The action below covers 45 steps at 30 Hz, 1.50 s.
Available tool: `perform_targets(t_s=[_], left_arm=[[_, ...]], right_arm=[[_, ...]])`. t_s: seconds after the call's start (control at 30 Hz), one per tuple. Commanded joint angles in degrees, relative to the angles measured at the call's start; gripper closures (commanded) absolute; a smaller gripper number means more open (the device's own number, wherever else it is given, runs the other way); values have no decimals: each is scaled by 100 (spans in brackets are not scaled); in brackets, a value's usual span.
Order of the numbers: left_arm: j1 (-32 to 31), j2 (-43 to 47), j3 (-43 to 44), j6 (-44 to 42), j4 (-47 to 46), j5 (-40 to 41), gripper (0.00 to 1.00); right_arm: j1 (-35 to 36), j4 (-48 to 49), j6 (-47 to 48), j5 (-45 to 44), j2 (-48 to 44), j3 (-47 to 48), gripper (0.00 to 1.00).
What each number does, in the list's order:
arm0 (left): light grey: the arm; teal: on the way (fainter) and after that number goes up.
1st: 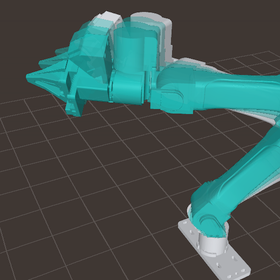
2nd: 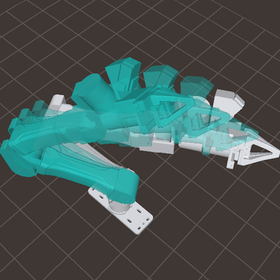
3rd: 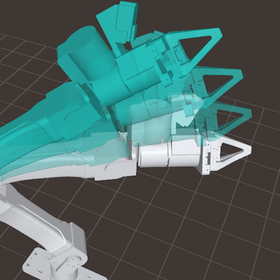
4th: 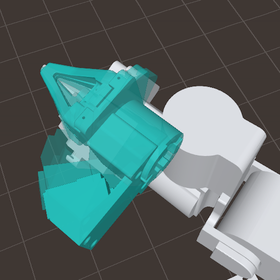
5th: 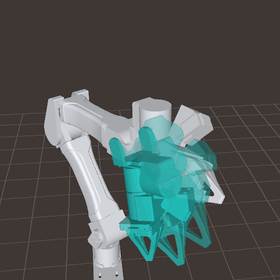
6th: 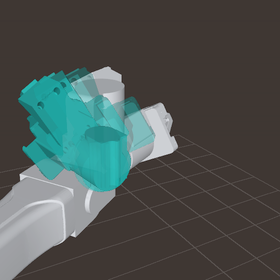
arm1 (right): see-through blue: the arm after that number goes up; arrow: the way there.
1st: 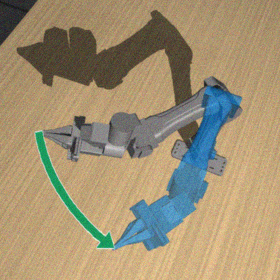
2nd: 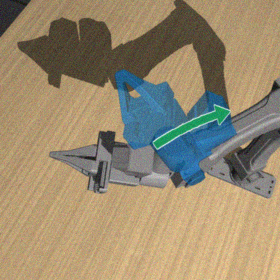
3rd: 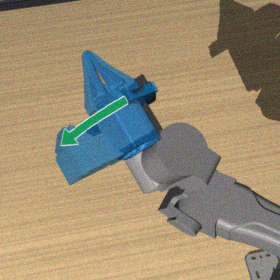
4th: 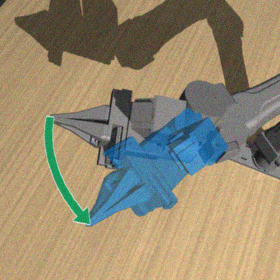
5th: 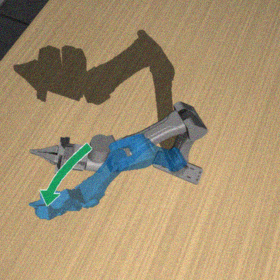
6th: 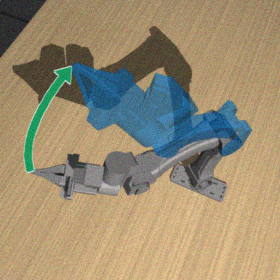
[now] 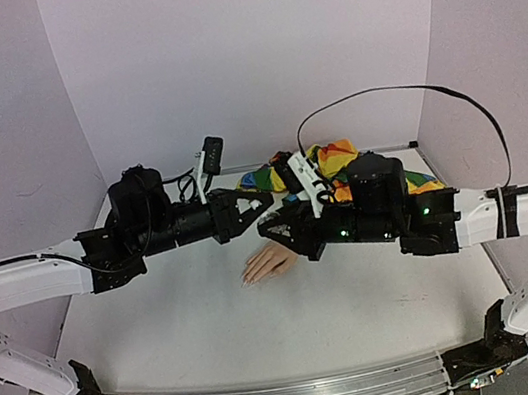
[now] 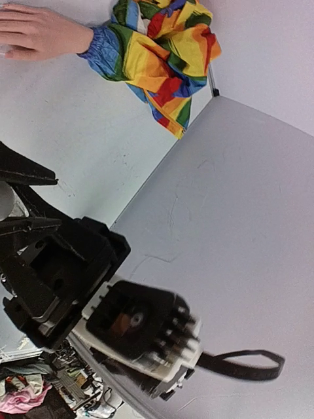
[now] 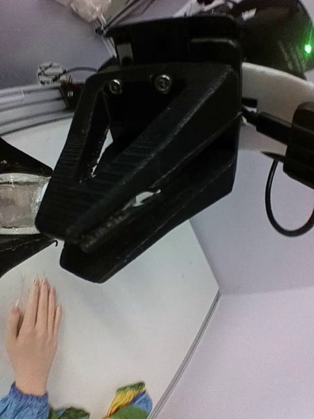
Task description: Paint the nails
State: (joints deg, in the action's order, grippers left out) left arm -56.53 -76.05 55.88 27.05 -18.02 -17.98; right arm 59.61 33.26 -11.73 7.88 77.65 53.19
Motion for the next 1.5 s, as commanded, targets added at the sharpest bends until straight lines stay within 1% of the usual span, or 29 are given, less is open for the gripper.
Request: perform_targets(t_s=[0.0, 0.03, 0.07, 0.13, 0.2, 0.23, 0.3, 0.33, 0.4, 0.53, 0.6, 0.73, 0.83, 0.87, 1.03, 1.13, 1.17, 1.27, 1.33, 1.37, 1.47], left_arm=[[-24, 157, 12, 427, 202, 666, 100], [-24, 132, 25, 488, 215, 586, 98], [-24, 122, 3, 549, 226, 554, 94], [-20, 168, -72, 681, 237, 564, 74], [-20, 256, -94, 696, 233, 422, 55], [-23, 311, -99, 668, 245, 339, 44], [-21, 485, -148, 587, 246, 240, 27], [-16, 595, -170, 558, 246, 189, 21], [2, 809, -234, 531, 246, 78, 13], [120, 1074, -234, 517, 246, -393, 8], [171, 1079, -125, 484, 238, -734, 8], [178, 794, 275, 227, 246, -1620, 13], [178, 534, 612, 9, 245, -2282, 24], [178, 470, 665, -82, 239, -2372, 28], [178, 390, 717, -414, 238, -2233, 56], [178, 390, 661, -479, 238, -2210, 64], [178, 384, 632, -489, 238, -2198, 69], [178, 344, 547, -498, 238, -2079, 77], [178, 330, 496, -503, 243, -1937, 84], [173, 328, 471, -511, 246, -1800, 86], [178, 334, 423, -516, 269, -1389, 95]], right_arm=[[-120, -180, 416, -2250, 19, 188, 100], [-125, -122, 416, -1810, 48, 233, 100], [-127, -61, 410, -1338, 75, 270, 100], [-132, 10, 351, -583, 128, 351, 100], [-138, 14, 269, -16, 176, 428, 100], [-158, 19, 227, 283, 173, 451, 100], [-244, 69, 108, 945, 156, 432, 100], [-319, 135, -42, 1364, 148, 417, 100], [-485, 413, -333, 2224, 138, 356, 100], [-608, 1259, -924, 3612, 143, 241, 100], [-617, 1579, -1122, 4085, 177, 240, 100], [-664, 1775, -1201, 4570, 304, 390, 100], [-722, 1782, -1196, 4936, 487, 588, 100], [-735, 1787, -1167, 5016, 522, 624, 100], [-829, 1789, -972, 4977, 572, 581, 100], [-868, 1815, -878, 4720, 469, 442, 100], [-864, 1822, -828, 4547, 405, 386, 100], [-870, 1816, -702, 4220, 291, 248, 100], [-873, 1817, -611, 4063, 261, 191, 100], [-873, 1806, -559, 3926, 253, 173, 100], [-873, 1583, -310, 3187, 183, 108, 100]])
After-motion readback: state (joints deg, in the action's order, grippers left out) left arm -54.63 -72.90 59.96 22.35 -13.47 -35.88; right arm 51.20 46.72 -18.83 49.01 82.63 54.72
